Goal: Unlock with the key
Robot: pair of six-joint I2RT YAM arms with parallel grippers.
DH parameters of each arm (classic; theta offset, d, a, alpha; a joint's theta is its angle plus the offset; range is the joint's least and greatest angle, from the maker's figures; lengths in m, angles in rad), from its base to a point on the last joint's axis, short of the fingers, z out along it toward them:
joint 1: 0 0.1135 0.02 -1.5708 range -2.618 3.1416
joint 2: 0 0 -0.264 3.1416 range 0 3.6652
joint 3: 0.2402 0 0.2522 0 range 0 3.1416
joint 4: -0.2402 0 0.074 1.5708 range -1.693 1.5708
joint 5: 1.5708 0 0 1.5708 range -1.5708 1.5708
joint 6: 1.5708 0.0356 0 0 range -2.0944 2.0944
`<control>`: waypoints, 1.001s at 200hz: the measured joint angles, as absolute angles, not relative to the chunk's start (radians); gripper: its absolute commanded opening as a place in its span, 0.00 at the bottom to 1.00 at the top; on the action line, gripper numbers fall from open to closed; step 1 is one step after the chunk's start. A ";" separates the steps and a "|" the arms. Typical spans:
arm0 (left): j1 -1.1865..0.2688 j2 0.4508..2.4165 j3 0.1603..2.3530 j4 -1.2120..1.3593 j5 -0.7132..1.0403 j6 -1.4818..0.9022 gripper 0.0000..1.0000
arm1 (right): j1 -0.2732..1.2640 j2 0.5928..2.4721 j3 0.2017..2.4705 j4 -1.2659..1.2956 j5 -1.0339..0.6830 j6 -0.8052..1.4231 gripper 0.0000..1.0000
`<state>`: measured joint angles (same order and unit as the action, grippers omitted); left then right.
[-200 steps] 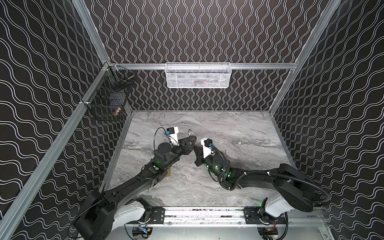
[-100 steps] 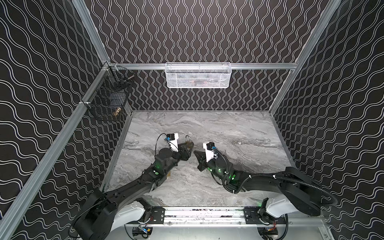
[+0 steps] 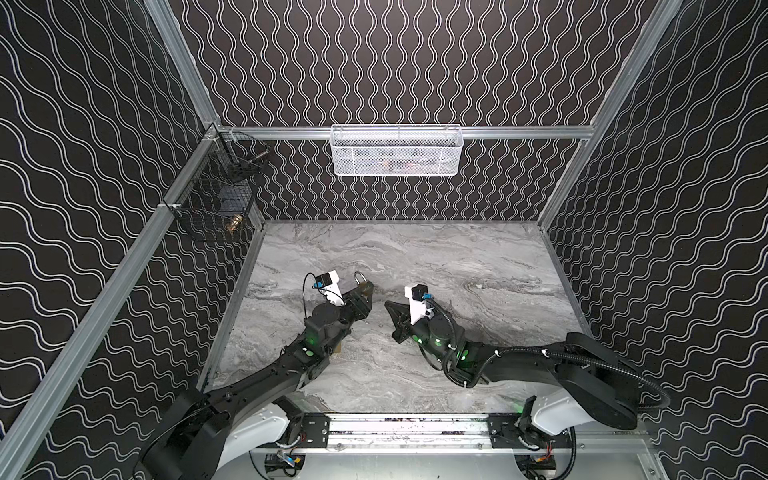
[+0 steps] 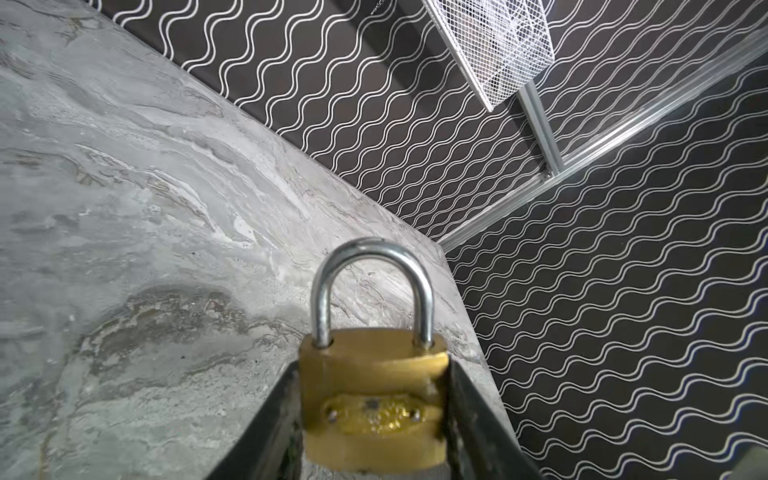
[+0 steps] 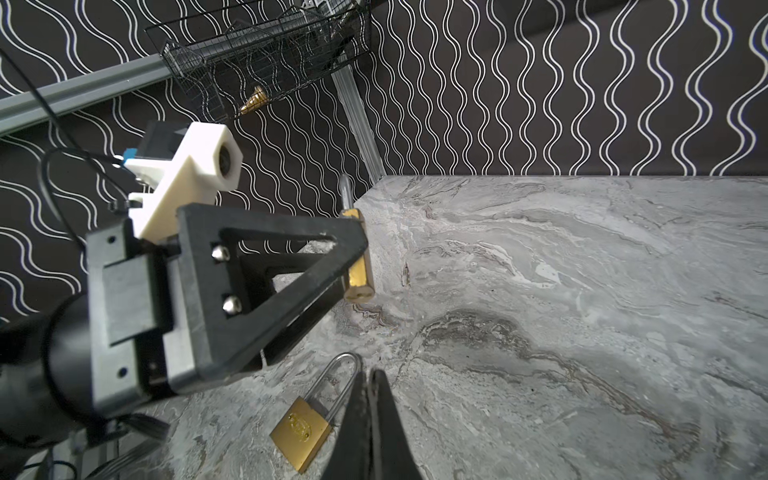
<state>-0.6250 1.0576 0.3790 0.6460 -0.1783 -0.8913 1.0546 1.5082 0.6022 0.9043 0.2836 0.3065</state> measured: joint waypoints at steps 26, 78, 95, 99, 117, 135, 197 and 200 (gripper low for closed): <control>-0.617 0.998 0.429 0.495 -0.197 -0.847 0.00 | 1.038 1.542 0.622 0.858 0.293 0.334 0.00; -0.375 1.131 0.703 0.003 -0.145 -0.643 0.00 | 0.935 1.783 0.783 0.641 0.046 0.374 0.50; -0.283 1.230 0.746 -0.116 -0.078 -0.610 0.00 | 0.952 1.846 0.875 0.559 -0.010 0.353 0.53; -0.262 1.255 0.757 -0.141 -0.063 -0.600 0.00 | 0.958 1.853 0.886 0.552 -0.018 0.345 0.54; -0.205 1.356 0.785 -0.189 -0.007 -0.587 0.00 | 0.998 1.880 0.921 0.496 -0.039 0.316 0.57; -0.170 1.457 0.801 -0.181 0.039 -0.577 0.00 | 1.029 1.934 1.005 0.407 -0.027 0.290 0.57; -0.154 1.599 0.822 -0.091 0.118 -0.581 0.00 | 1.054 2.017 1.106 0.217 0.073 0.234 0.49; -0.154 1.601 0.826 -0.091 0.117 -0.581 0.00 | 1.053 2.019 1.109 0.216 0.074 0.235 0.48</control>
<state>-0.1543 1.6012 0.8257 -0.0914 0.1169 -0.5812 1.0527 2.0193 1.1091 0.2161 0.0738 0.2348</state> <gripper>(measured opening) 0.483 0.518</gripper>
